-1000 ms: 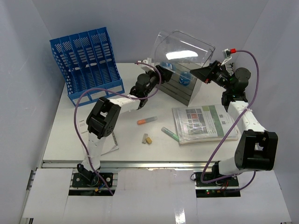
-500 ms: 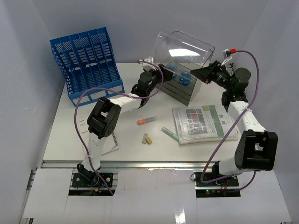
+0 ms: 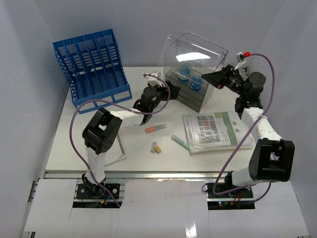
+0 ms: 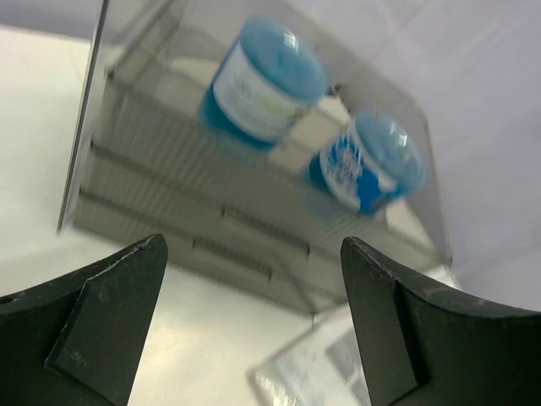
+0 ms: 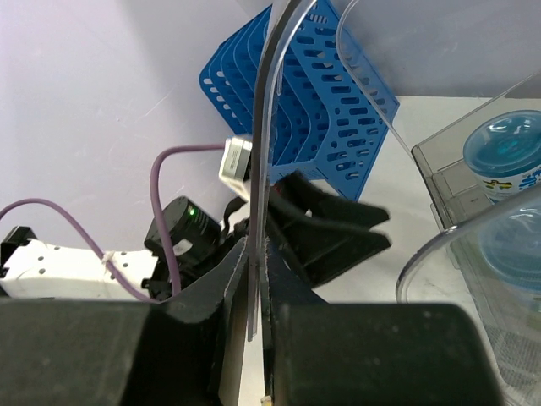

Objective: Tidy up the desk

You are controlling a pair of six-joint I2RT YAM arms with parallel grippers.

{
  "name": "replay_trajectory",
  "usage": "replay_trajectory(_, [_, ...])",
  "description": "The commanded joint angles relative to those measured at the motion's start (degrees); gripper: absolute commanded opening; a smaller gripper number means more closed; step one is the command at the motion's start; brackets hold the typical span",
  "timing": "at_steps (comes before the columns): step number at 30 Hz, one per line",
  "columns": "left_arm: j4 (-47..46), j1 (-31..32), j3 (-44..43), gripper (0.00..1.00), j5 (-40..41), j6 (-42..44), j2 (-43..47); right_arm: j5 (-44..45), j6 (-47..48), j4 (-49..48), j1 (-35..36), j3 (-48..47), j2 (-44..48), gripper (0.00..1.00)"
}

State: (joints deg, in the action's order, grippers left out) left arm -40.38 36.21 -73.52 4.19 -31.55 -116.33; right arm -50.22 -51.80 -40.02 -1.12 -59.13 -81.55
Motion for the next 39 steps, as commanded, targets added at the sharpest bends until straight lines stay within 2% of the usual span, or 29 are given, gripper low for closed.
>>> replay_trajectory(1, [-4.2, 0.5, 9.3, 0.94, -1.9, 3.4, 8.3, 0.8, 2.7, -2.9, -0.2, -0.9, 2.6, 0.13])
replay_trajectory(6, [-7.5, 0.5, 12.9, 0.94, -2.8, 3.0, 11.1, 1.2, 4.4, -1.0, -0.2, -0.9, 2.5, 0.14])
replay_trajectory(11, [-8.7, 0.5, 9.4, 0.93, -2.5, -1.2, 10.4, 1.6, 6.0, 0.7, -0.2, -1.2, 2.9, 0.15])
replay_trajectory(19, [-15.3, 0.5, 6.6, 0.93, 0.8, -13.1, 8.7, 1.7, 7.1, 2.1, -0.2, -1.2, 3.2, 0.17])
replay_trajectory(24, [-15.5, 0.7, 3.8, 0.93, 1.3, -16.0, 7.6, 1.6, 8.1, 2.5, -0.2, -0.6, 3.8, 0.20])
replay_trajectory(25, [-15.7, 0.7, 3.7, 0.93, 1.3, -16.2, 7.7, 1.7, 8.9, 2.9, -0.2, -0.5, 4.1, 0.23])
replay_trajectory(28, [-16.2, 0.8, 4.7, 0.93, 1.3, -16.4, 8.2, 2.9, 12.7, 6.7, -0.2, -0.2, 5.5, 0.47])
replay_trajectory(30, [-16.4, 0.8, 5.5, 0.93, 1.4, -16.2, 8.7, 3.7, 14.7, 9.2, -0.4, 0.7, 6.8, 0.54])
replay_trajectory(33, [-16.3, 0.8, 7.7, 0.93, 1.6, -15.6, 9.4, 6.1, 20.6, 16.1, -1.1, 1.8, 8.9, 0.74])
replay_trajectory(36, [-13.9, 0.8, 9.7, 0.93, 1.9, -14.9, 10.5, 10.8, 26.3, 21.8, -2.7, 3.8, 12.2, 0.87])
replay_trajectory(39, [-5.7, 0.7, 11.6, 0.93, 3.5, -15.8, 11.4, 11.6, 29.8, 24.3, -5.4, 7.8, 15.4, 0.91])
